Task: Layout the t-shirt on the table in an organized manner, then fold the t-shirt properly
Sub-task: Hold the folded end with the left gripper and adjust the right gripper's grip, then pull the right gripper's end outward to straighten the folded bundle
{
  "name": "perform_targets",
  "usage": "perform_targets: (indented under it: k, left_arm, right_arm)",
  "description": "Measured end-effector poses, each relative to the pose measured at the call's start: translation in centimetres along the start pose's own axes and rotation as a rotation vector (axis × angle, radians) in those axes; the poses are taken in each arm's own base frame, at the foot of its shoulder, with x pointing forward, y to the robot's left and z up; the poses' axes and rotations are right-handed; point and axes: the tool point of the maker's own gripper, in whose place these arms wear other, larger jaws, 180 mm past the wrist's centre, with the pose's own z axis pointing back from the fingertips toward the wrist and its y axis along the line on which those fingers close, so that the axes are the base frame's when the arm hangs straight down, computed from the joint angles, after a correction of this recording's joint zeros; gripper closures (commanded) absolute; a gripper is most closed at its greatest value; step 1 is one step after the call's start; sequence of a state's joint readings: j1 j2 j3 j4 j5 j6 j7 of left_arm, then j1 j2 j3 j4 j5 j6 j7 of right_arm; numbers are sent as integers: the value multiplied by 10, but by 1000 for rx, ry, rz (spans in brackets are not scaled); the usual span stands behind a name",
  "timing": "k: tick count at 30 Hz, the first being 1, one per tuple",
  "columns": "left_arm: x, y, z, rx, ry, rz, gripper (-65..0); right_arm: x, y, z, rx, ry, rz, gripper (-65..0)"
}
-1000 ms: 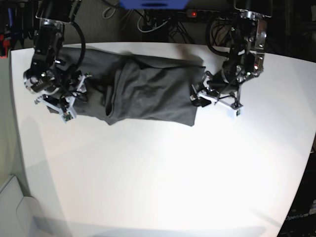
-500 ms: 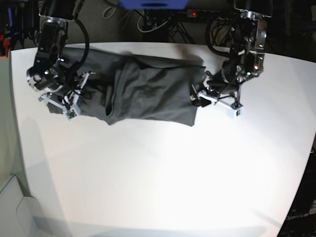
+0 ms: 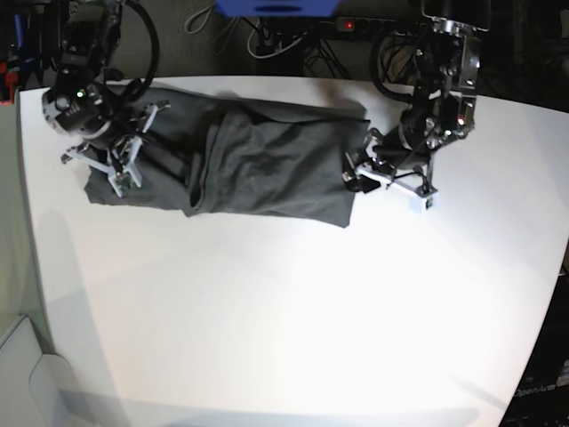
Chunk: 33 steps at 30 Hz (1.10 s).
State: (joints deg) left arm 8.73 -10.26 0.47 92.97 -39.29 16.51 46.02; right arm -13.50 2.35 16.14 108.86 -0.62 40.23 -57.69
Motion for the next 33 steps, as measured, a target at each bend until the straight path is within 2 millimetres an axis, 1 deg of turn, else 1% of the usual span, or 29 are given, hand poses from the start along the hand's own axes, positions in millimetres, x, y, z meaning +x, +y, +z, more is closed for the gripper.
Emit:
perform_targets:
  k: [8, 16, 17, 18, 20, 24, 26, 28, 30, 31, 33]
  left_arm:
    - [0, 0, 0, 0, 0, 0, -412]
    - [0, 0, 0, 0, 1, 0, -412]
    - [-1, 1, 0, 1, 2, 0, -412]
    - [-1, 1, 0, 1, 1, 1, -412]
    - [-1, 1, 0, 1, 0, 0, -412]
    - [-1, 1, 0, 2, 0, 1, -412]
    - [-1, 1, 0, 2, -1, 1, -412]
    - [-1, 1, 0, 2, -2, 0, -412]
    - [-2, 1, 0, 2, 0, 1, -412]
    - [-1, 1, 0, 2, 0, 1, -412]
    - [-1, 1, 0, 2, -3, 1, -412]
  right_arm:
    - [-32, 16, 2, 35, 70, -6, 0]
    - [-37, 18, 2, 40, 81, -7, 0]
    - [-36, 18, 2, 40, 80, -7, -11]
    - [-37, 18, 2, 40, 81, -7, -34]
    - [-37, 18, 2, 39, 82, -6, -101]
    - [-42, 19, 3, 41, 94, 0, -271]
    - [-48, 17, 4, 42, 109, 21, -331]
    - [-49, 16, 4, 42, 126, 68, -367]
    - [-47, 21, 4, 65, 121, 125, -392]
    - [-46, 24, 5, 74, 118, 140, -398]
    - [-45, 22, 11, 62, 115, 161, -400]
